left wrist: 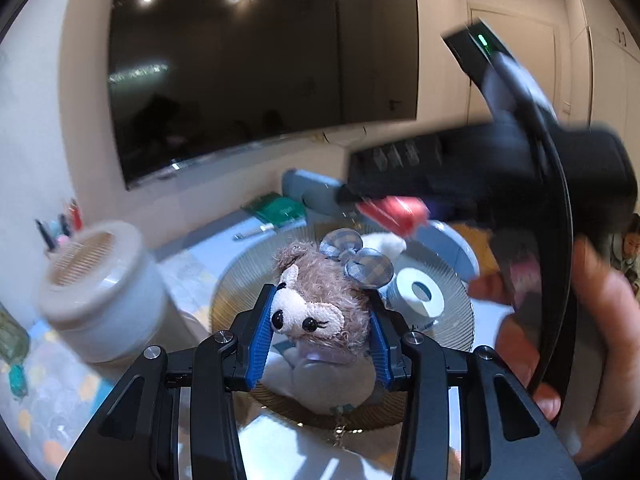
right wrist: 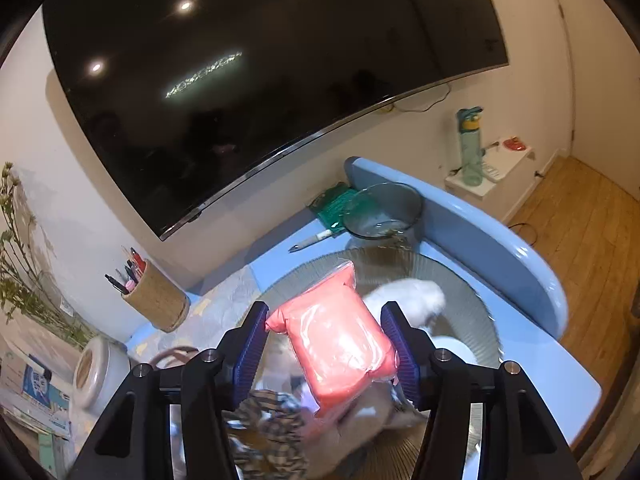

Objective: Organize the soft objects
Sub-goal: 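Carry the plush bear and pink packet to the glass bowl and release both, then return both grippers to the bed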

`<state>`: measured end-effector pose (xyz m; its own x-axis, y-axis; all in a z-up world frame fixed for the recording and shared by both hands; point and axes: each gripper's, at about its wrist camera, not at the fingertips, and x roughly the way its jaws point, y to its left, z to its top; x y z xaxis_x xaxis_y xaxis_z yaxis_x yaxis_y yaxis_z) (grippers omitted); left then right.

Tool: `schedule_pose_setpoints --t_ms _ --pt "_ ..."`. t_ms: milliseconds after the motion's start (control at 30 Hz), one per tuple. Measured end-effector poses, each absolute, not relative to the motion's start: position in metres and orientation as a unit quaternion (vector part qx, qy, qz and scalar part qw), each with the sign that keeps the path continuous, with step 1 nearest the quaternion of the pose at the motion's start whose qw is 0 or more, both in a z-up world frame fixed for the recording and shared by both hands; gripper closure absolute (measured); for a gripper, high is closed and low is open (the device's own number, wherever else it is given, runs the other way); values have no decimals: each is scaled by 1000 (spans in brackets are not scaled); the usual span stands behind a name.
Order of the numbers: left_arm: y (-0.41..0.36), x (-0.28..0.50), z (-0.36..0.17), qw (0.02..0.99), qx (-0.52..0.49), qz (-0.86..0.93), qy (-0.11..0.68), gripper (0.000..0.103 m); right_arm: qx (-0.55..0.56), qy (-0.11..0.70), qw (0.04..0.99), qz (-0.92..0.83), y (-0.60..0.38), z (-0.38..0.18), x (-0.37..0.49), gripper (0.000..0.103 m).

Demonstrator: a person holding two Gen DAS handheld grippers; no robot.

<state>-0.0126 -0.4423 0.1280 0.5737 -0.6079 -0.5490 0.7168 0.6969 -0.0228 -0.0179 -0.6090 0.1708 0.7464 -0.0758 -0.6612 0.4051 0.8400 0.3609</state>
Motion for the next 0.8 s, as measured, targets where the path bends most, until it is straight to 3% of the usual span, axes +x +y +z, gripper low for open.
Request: schedule_pose_setpoints --t_ms 100,167,233,300,367,633,800 --pt "-449 -4 117 878 109 -374 279 58 268 331 896 -127 -618 165 -4 33" --pt "-447 -2 112 877 103 -377 281 53 280 342 888 -124 -623 158 -1 31" --pt "-444 -6 109 872 99 -391 277 43 299 339 885 -114 -626 154 -8 31" --pt "-442 -11 109 872 108 -398 264 26 313 333 882 -111 -628 154 -19 31" --pt "-439 -23 112 873 118 -404 244 19 319 328 883 -107 -626 157 -29 31" --pt "-397 -50 133 866 125 -432 219 19 298 296 901 -110 -598 184 -88 30" --pt "-322 -62 166 893 81 -399 193 19 269 284 914 -104 -565 199 -115 17"
